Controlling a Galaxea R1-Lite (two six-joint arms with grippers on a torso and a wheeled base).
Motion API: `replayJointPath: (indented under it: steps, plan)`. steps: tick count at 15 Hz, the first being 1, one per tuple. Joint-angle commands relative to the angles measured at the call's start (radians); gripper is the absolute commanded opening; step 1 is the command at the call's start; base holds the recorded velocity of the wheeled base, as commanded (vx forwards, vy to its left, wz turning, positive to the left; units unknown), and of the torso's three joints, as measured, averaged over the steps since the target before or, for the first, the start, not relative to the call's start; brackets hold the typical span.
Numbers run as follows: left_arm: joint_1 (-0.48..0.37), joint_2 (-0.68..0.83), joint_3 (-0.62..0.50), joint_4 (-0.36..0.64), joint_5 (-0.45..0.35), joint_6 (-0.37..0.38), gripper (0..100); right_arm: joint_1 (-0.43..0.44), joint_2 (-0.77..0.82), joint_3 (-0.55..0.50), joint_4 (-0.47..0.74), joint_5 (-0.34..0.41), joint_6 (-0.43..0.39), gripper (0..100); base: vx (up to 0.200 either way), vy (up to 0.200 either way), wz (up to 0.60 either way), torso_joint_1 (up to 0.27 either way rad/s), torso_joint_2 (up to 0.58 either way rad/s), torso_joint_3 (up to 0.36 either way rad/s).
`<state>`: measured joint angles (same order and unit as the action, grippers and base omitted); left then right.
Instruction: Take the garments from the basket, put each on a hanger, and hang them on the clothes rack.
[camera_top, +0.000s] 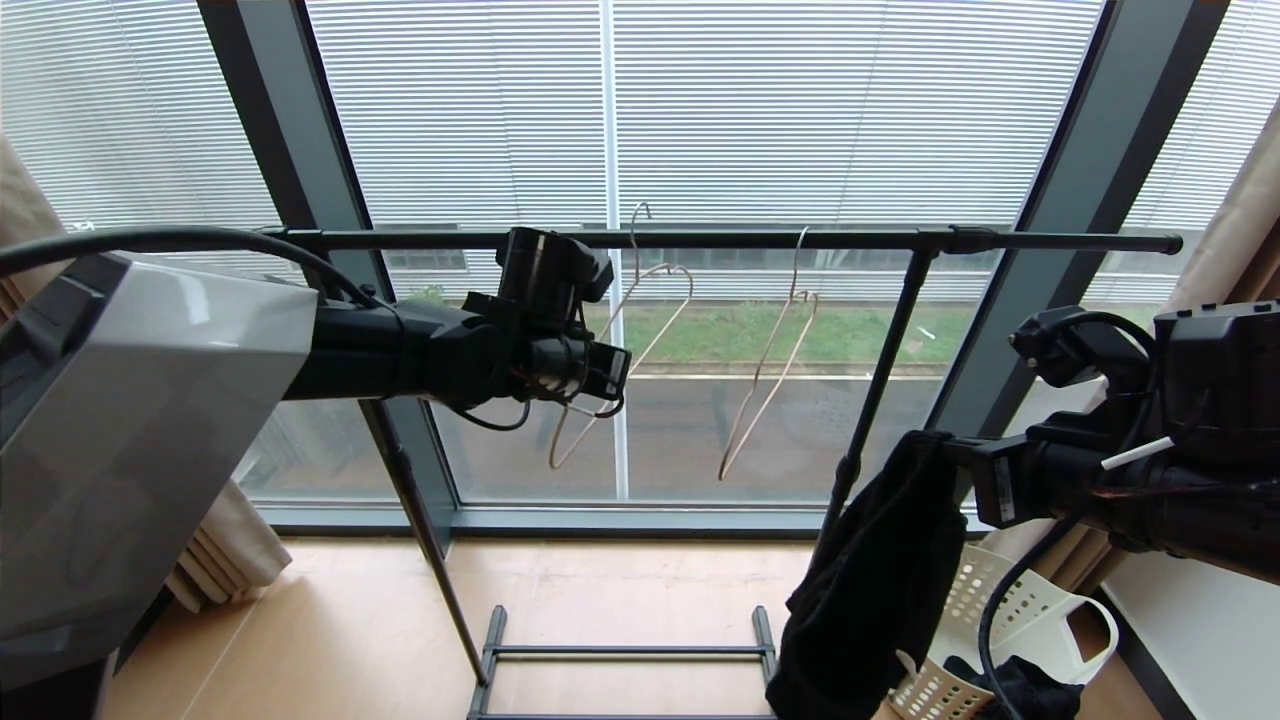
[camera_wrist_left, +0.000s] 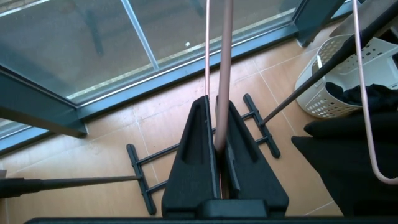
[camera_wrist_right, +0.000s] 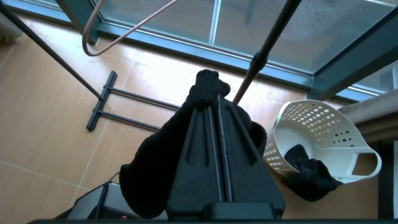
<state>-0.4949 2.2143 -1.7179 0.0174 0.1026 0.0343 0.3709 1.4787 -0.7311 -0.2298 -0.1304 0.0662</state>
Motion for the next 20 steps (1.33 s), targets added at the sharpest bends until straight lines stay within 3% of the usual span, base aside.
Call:
replayJointPath:
  steps: [1,4,9,12,13,15,16,18,20]
  plan:
    - [-0.001,-0.045,0.006,-0.001,0.0,-0.001,0,0.0,0.002,0.001,0.0,0.0,0.0,0,0.0,0.0,0.0,0.0,0.0,0.0]
    - [-0.008,-0.093,0.075,-0.002,-0.003,0.001,0,0.0,0.003,0.001,0.0,0.0,0.0,0,0.0,0.0,0.0,0.0,0.0,0.0]
    - [-0.007,-0.295,0.304,-0.022,-0.011,0.001,0,0.008,-0.015,0.007,0.006,-0.015,-0.037,0,0.0,0.0,0.0,0.0,0.0,0.0]
    - [-0.016,-0.427,0.508,-0.157,-0.011,0.001,0,0.022,-0.014,0.009,0.007,-0.021,-0.04,0,0.0,0.0,0.0,0.0,0.0,0.0]
    - [-0.016,-0.427,0.508,-0.157,-0.011,0.001,0,0.022,-0.014,0.009,0.007,-0.021,-0.04,0,0.0,0.0,0.0,0.0,0.0,0.0]
    - [-0.025,-0.663,0.859,-0.318,-0.011,0.003,0,0.143,-0.041,0.025,0.009,-0.262,-0.074,0,0.0,0.0,0.0,0.0,0.0,0.0]
    - [-0.033,-0.742,0.966,-0.363,-0.011,0.003,0,0.171,-0.048,0.038,0.009,-0.321,-0.094,0,0.0,0.0,0.0,0.0,0.0,0.0]
    - [-0.039,-0.927,1.195,-0.427,-0.017,0.006,0,0.194,-0.026,0.041,0.007,-0.368,-0.152,0,0.0,0.0,0.0,0.0,0.0,0.0]
    - [-0.034,-1.059,1.353,-0.447,-0.096,0.004,0,0.232,-0.009,0.018,0.007,-0.452,-0.19,0,0.0,0.0,0.0,0.0,0.0,0.0]
